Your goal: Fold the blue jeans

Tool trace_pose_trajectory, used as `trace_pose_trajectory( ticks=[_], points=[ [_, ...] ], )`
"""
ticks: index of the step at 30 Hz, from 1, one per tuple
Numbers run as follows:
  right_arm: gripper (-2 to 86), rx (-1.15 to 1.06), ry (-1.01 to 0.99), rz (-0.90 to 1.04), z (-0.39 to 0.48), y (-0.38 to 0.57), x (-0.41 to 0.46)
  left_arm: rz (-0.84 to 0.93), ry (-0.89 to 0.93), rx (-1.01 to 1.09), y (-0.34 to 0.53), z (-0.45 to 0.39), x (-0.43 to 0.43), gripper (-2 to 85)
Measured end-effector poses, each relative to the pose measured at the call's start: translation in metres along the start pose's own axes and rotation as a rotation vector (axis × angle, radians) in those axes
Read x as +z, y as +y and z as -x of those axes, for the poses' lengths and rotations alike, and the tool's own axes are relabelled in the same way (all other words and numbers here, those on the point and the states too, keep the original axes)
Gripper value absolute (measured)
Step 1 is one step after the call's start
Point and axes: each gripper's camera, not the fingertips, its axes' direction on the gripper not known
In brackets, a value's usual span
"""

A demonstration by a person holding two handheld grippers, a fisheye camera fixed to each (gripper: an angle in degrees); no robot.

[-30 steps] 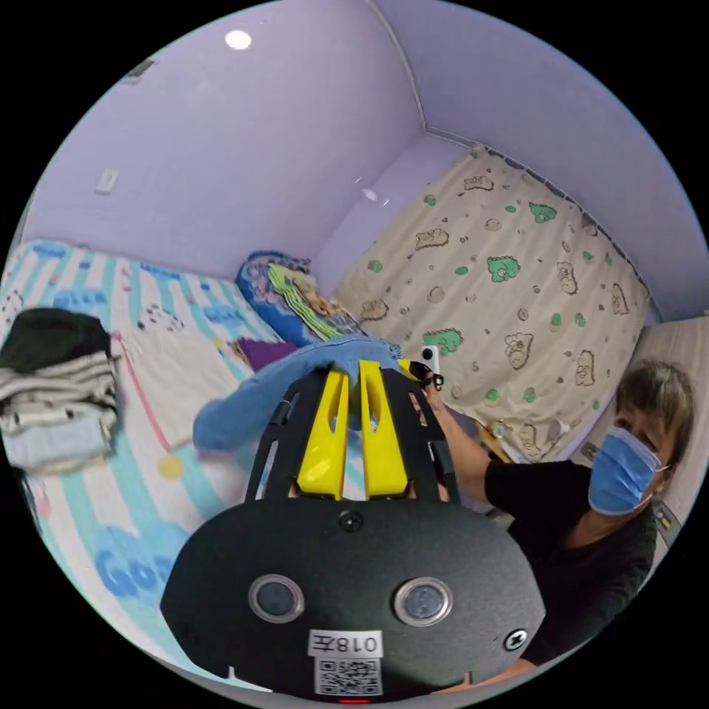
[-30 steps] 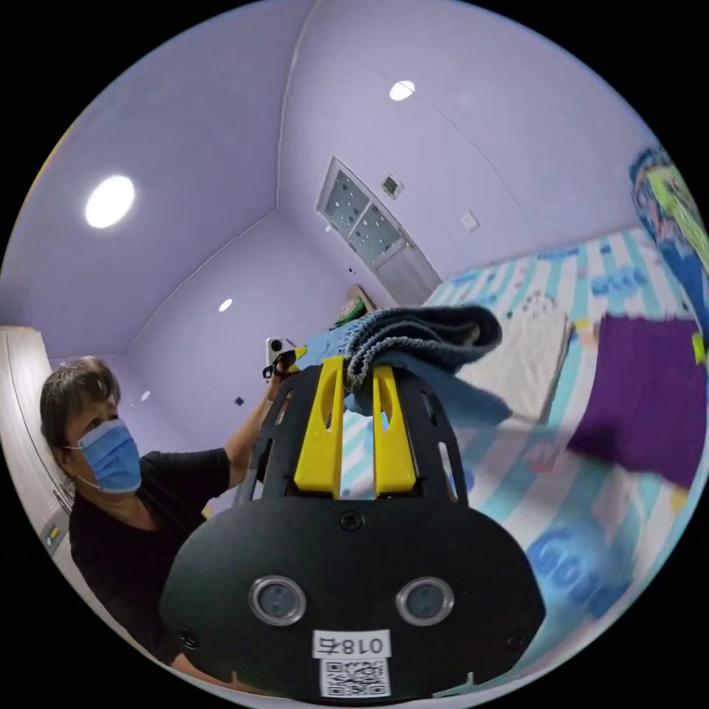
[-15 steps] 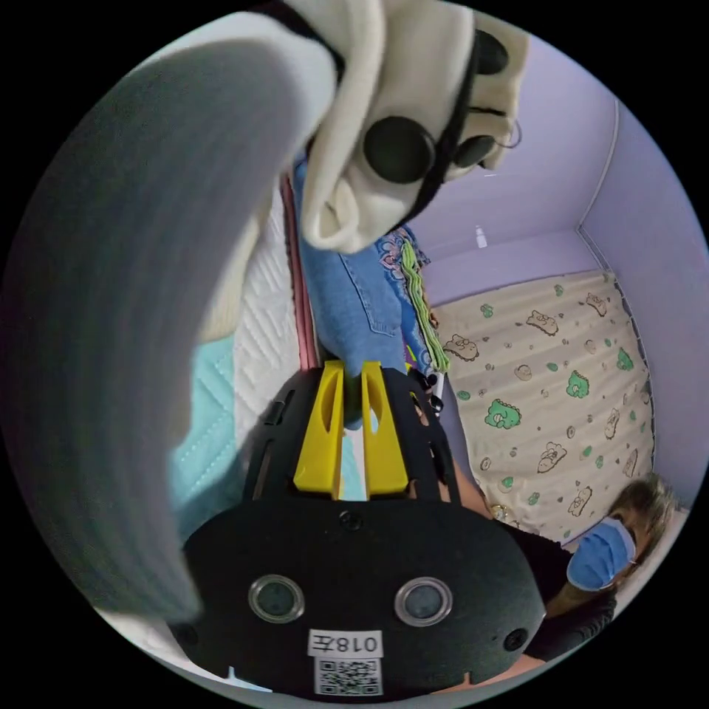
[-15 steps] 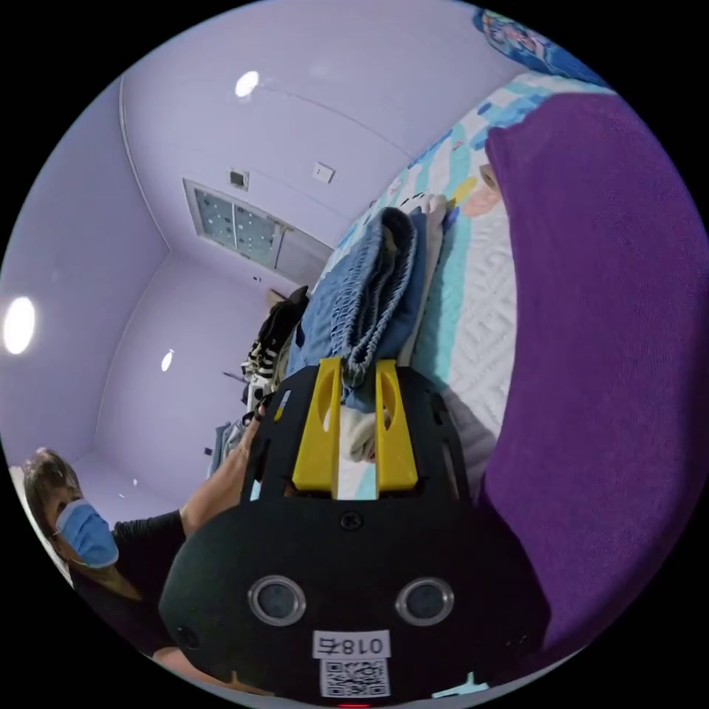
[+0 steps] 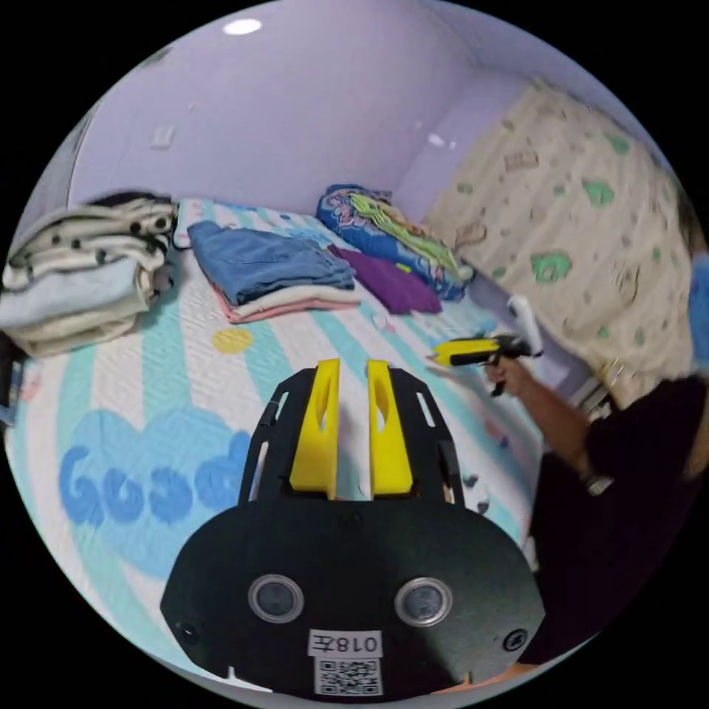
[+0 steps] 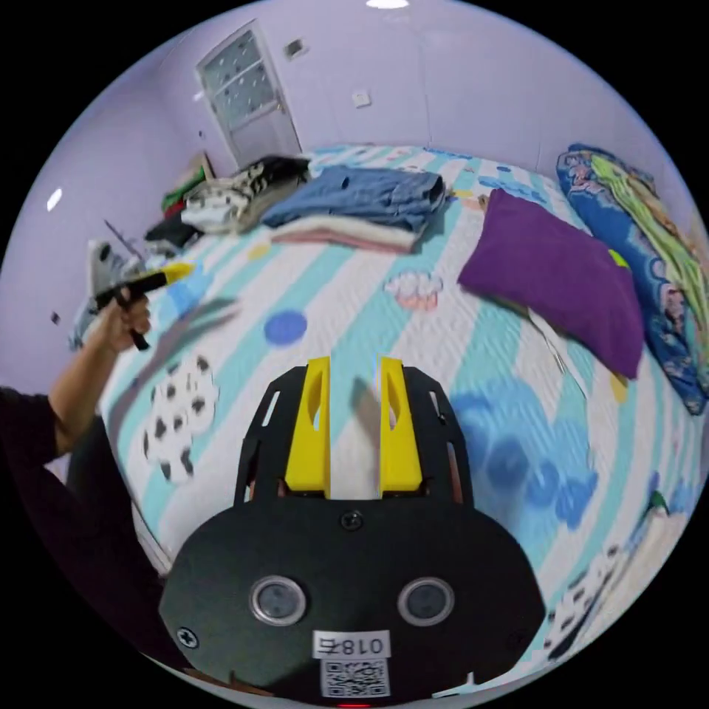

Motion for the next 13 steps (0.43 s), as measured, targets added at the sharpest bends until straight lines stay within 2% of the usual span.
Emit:
trace_pose_trajectory(
  ticks=[3, 6, 8, 11, 13],
  points=[
    [9.2, -0.034, 0.160, 0.097, 0.056, 0.061, -0.005, 0.102, -0.229, 0.177, 0.046, -0.121, -0.014, 6.1],
    [8.4, 0.003, 0.265, 0.132, 0.094, 0.107, 0.000, 0.160, -0.340, 0.191, 0.091, -0.204, -0.009, 6.0],
    [7.7, 0.042, 0.289, 0.149, 0.106, 0.125, 0.013, 0.218, -0.363, 0.175, 0.110, -0.234, 0.005, 6.2],
    [6.7, 0.079, 0.308, 0.065, 0.120, 0.138, 0.024, 0.308, -0.399, 0.201, 0.130, -0.266, 0.031, 5.6],
    [6.2, 0.081, 0.326, 0.047, 0.126, 0.139, 0.037, 0.313, -0.415, 0.224, 0.138, -0.278, 0.041, 3.5]
  ],
)
